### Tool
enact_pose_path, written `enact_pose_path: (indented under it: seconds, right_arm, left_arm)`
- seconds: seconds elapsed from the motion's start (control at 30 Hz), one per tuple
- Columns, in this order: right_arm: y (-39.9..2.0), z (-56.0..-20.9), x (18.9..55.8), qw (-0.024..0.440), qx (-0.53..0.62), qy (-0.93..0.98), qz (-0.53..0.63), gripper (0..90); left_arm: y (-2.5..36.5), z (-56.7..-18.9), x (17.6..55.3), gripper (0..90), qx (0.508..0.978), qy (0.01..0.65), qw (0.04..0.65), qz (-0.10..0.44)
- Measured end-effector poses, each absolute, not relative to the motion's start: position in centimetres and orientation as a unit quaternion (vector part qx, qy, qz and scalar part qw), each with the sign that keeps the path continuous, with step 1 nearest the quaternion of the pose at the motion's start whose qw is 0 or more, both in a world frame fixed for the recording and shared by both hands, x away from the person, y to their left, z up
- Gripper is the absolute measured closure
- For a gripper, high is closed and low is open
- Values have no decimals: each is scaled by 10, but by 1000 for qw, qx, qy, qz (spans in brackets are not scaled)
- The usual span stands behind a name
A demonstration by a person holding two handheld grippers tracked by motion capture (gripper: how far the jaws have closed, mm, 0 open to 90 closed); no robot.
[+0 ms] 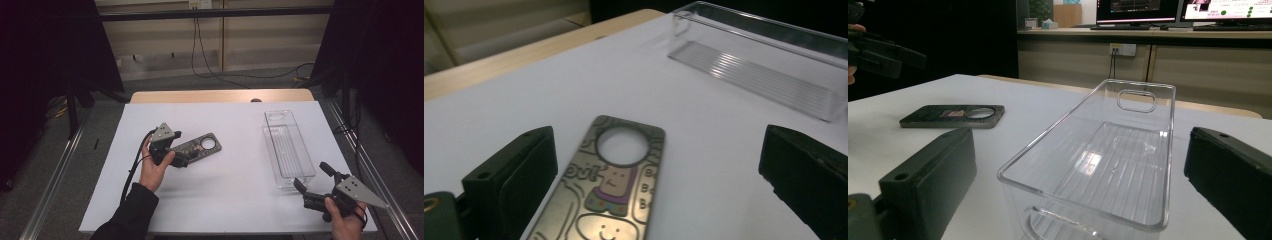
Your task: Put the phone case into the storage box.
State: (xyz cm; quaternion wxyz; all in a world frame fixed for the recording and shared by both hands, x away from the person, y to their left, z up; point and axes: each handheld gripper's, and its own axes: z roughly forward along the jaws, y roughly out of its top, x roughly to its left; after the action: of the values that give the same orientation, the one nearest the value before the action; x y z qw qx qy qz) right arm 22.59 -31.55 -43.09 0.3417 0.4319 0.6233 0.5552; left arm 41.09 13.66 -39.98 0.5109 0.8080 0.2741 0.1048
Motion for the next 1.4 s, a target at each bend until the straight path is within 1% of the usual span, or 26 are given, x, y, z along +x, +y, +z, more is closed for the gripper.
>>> enact_pose_path:
  seconds: [0.17,0.3,0.37,0.67,0.77,0.87,1.03,1.1,1.33,1.4]
  right_arm:
    - [-315,-431,226,342,431,623,556,0]
    - [-315,-431,226,342,429,624,557,0]
    - [-315,-431,226,342,429,624,556,0]
    - [-314,-430,225,338,429,625,558,0]
    - [-314,-431,226,338,427,627,557,0]
    - [-314,-431,226,337,428,627,557,0]
    - [-314,-431,226,337,428,627,558,0]
    - [-314,-431,226,337,428,627,557,0]
    - [-314,-431,226,336,427,628,557,0]
    - [-314,-431,226,336,426,628,557,0]
  left_arm:
    - [130,-396,418,23,828,257,486,114]
    - [126,-398,426,35,846,258,455,103]
    - [124,-399,430,34,853,259,439,112]
    - [116,-411,434,44,877,254,395,99]
    - [115,-415,439,54,890,238,377,95]
    - [114,-419,442,62,894,246,360,105]
    - [114,-421,449,70,902,250,342,81]
    - [114,-423,451,72,911,243,323,83]
    - [108,-424,456,55,919,232,303,96]
    - [106,-424,459,51,919,233,307,88]
